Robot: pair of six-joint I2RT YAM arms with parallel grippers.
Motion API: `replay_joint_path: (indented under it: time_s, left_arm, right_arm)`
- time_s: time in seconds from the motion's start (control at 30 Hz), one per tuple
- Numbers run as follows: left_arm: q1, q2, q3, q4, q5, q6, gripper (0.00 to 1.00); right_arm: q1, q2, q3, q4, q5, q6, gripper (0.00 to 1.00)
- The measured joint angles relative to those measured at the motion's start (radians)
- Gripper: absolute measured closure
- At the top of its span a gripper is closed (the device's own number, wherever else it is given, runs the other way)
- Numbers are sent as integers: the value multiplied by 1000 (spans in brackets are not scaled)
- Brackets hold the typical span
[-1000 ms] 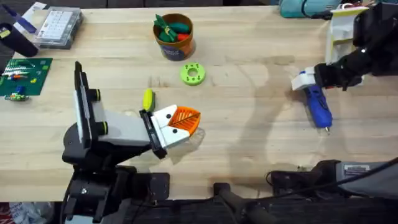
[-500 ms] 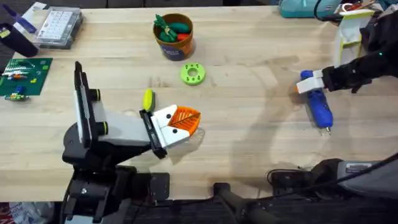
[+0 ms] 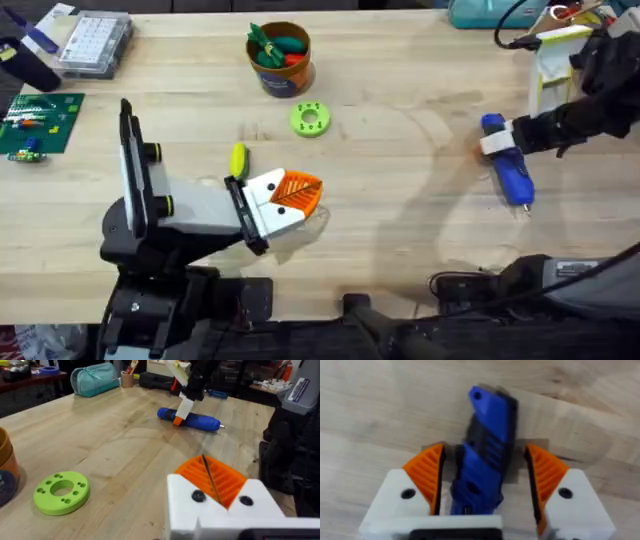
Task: Pick up the gripper from the table and insert it into the empty holder that is missing its gripper. Then pick up a screw, insert it into the mounting hole, and use the screwdriver to tighten it. Finally, clean up the table by picking up the vegetable and placing it into the bucket.
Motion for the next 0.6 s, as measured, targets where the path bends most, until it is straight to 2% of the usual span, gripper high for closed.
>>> replay_joint_path:
  time_s: [0.07, 0.13, 0.17, 0.2, 0.4, 0.43, 0.6]
  left_arm:
    - [0, 0, 0, 0, 0, 0, 988]
    - [0, 0, 0, 0, 0, 0, 988]
    - [0, 0, 0, 0, 0, 0, 988]
    - [0, 0, 0, 0, 0, 0, 988]
    - [0, 0, 0, 0, 0, 0, 988]
    - [0, 0, 0, 0, 0, 0, 988]
    - [0, 0, 0, 0, 0, 0, 988]
  right_arm:
    - [-2, 0, 0, 2, -1, -2, 573]
    - [-2, 4, 0, 5, 0, -4, 867]
    - [-2, 6, 0, 8, 1, -4, 944]
    - [-2, 7, 0, 10, 2, -4, 973]
    - [-2, 7, 7, -6, 3, -4, 973]
    - [-1, 7, 27, -95, 0, -4, 973]
    - [2, 7, 89, -208, -32, -4, 973]
